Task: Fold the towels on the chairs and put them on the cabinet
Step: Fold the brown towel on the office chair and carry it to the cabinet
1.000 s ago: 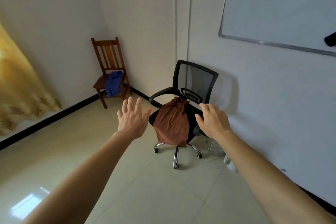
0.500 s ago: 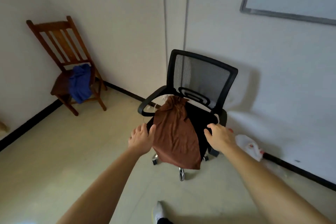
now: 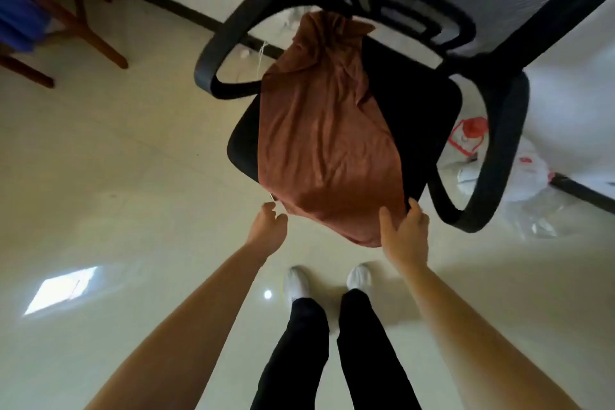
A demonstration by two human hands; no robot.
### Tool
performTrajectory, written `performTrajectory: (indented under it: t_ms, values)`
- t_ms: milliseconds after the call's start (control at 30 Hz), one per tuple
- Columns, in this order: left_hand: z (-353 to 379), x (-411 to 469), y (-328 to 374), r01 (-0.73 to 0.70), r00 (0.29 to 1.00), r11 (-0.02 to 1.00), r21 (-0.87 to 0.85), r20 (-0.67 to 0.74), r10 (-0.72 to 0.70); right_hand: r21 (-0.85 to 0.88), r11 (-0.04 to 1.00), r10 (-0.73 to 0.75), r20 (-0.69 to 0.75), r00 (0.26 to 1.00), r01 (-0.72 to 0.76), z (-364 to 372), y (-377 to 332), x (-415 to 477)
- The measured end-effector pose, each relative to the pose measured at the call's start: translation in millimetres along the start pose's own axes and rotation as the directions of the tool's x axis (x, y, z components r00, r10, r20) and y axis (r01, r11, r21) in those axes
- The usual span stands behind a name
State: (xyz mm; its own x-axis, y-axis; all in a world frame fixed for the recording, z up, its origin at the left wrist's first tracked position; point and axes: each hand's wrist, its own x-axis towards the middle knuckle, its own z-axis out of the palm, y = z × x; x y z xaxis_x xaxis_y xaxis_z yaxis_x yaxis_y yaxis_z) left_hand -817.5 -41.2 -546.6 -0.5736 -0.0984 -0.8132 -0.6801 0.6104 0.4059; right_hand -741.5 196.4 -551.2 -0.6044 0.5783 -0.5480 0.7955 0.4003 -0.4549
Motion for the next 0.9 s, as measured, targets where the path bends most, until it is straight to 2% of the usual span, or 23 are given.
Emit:
performTrajectory:
  t_ms: [67, 133, 200, 267, 367, 400, 467, 600, 700, 767, 900]
  values:
    - [22, 45, -18, 0.185, 0.983, 0.955, -0.232, 0.031, -0.183, 0.082, 0.996, 0.055, -0.110, 0.992, -0.046, 34, 23, 14]
    - [39, 79, -30, 0.262, 0.963, 0.894, -0.365, 0.043, -0.265, 0.114, 0.993, 0.039, -0.230, 0.973, -0.012, 57, 44, 23]
    - [50, 104, -35, 0.253, 0.959, 0.836, -0.488, 0.012, -0.283, 0.173, 0.983, -0.003, -0.289, 0.957, 0.055, 73, 61, 32]
    - [58, 127, -37, 0.210, 0.961, 0.767, -0.607, -0.017, -0.277, 0.271, 0.959, -0.002, -0.276, 0.961, 0.079, 87, 68, 38]
    - [66, 150, -42, 0.156, 0.981, 0.636, -0.756, 0.042, -0.191, 0.240, 0.970, 0.025, -0.273, 0.962, 0.043, 98, 73, 41]
    - [68, 154, -43, 0.160, 0.984, 0.624, -0.765, 0.073, -0.163, 0.207, 0.978, 0.030, -0.276, 0.961, 0.029, 100, 73, 40]
    - [71, 153, -45, 0.157, 0.987, 0.710, -0.687, 0.091, -0.130, 0.161, 0.987, 0.037, -0.264, 0.964, 0.006, 97, 73, 40]
    - [75, 123, -51, 0.122, 0.983, 0.902, -0.415, -0.077, -0.169, 0.085, 0.995, 0.063, -0.138, 0.988, -0.052, 78, 65, 34]
    - [64, 79, -54, 0.151, 0.977, 0.958, -0.243, -0.109, -0.182, 0.022, 0.995, 0.095, -0.043, 0.995, -0.094, 52, 50, 23]
    - [54, 56, -50, 0.154, 0.983, 0.959, -0.237, -0.064, -0.174, 0.000, 0.992, 0.123, 0.023, 0.992, -0.123, 38, 38, 19]
    - [37, 51, -31, 0.155, 0.980, 0.899, -0.410, -0.053, -0.193, 0.000, 0.995, 0.103, 0.096, 0.990, -0.103, 19, 27, 21]
